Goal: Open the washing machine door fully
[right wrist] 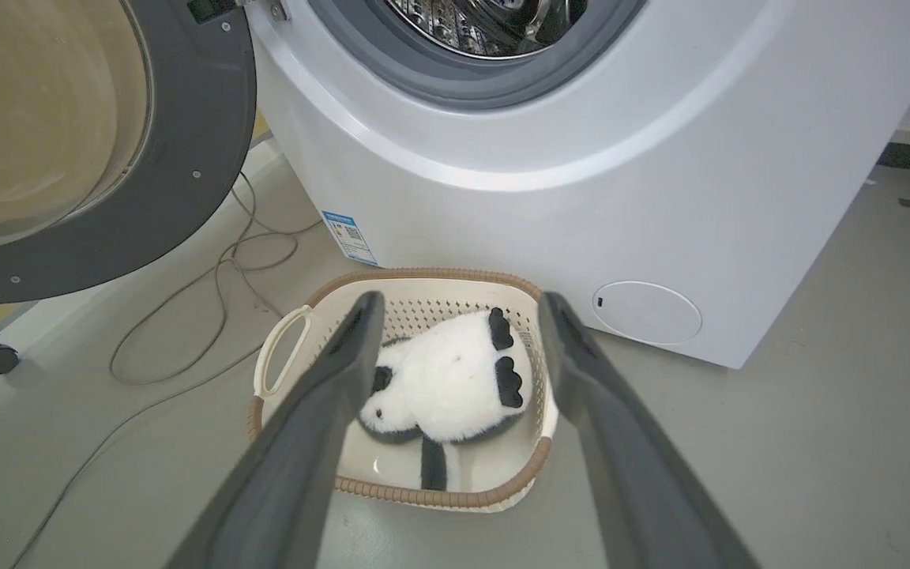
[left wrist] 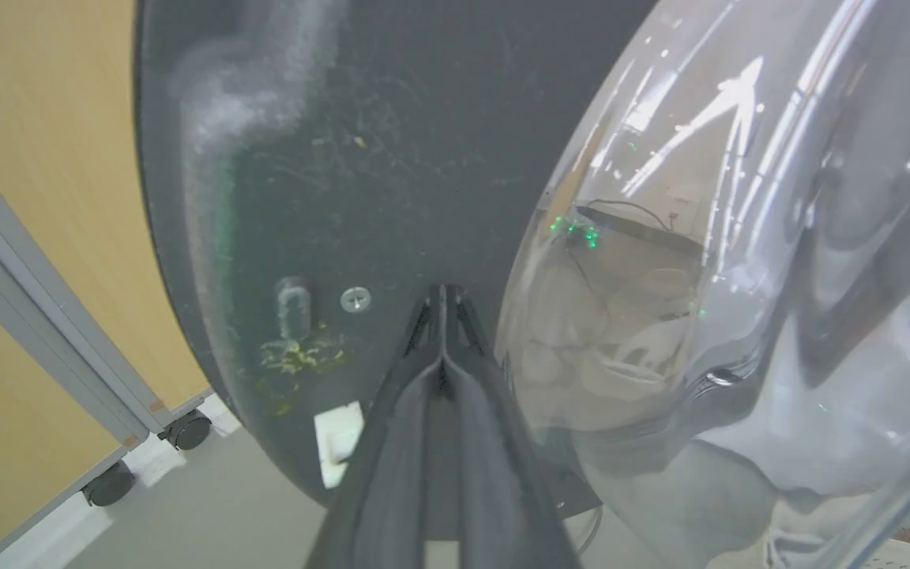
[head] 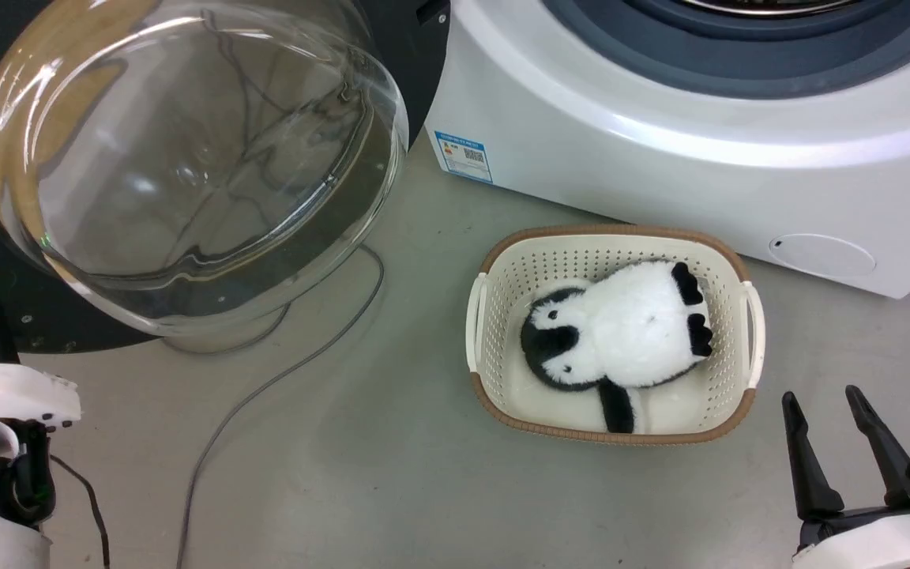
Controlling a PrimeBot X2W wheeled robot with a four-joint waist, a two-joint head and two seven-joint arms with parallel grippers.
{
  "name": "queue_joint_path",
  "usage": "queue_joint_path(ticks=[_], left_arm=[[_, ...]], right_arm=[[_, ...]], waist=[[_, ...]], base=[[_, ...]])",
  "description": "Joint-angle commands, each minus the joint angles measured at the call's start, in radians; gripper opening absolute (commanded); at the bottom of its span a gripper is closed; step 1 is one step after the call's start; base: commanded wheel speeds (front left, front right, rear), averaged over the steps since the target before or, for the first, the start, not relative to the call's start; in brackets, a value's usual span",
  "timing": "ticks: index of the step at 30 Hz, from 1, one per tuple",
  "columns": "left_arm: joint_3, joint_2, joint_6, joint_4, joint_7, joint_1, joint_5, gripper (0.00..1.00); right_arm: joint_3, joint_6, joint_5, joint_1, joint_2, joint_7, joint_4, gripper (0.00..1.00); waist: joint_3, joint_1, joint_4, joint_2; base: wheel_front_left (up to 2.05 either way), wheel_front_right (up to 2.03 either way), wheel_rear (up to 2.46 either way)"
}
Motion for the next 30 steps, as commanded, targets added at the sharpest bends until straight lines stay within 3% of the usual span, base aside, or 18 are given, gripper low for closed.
queue_joint_path(ticks=[1,10,18,26,30], left_arm=[[-0.003,0.007,-0.005,0.010,-0.009,-0.014,0.011,0.00],[-0.037,-0.008,-0.027,-0.029,-0.018,0.024,0.046,0.00],[-0.114,-0.040,-0.040,-0.158,-0.009,0.108,0.086,0.00],[-0.175,-0.116,-0.017,-0.339,-0.013,0.229,0.106,0.00],[-0.192,-0.146,-0.025,-0.406,-0.016,0.280,0.093,0.00]], right_arm=[[0.000,0.001,-0.002,-0.018,0.006,-0.006,0.001,1.00],[-0.016,0.001,0.012,-0.009,0.030,-0.037,0.034,1.00],[-0.033,0.001,0.032,0.015,0.055,-0.072,0.060,1.00],[-0.024,0.001,0.052,0.039,0.080,-0.089,0.021,1.00],[-0.021,0.001,0.049,0.052,0.090,-0.091,-0.031,1.00]], waist=[[-0.009,-0.0001,-0.002,0.0000],[-0.095,-0.0001,0.000,0.0000],[-0.225,-0.0001,-0.002,0.0000],[-0.313,-0.0001,-0.054,0.0000],[-0.340,-0.0001,-0.089,0.0000]], base=[[0.00,0.00,0.00],[0.00,0.00,0.00],[0.00,0.00,0.00],[0.00,0.00,0.00],[0.00,0.00,0.00]])
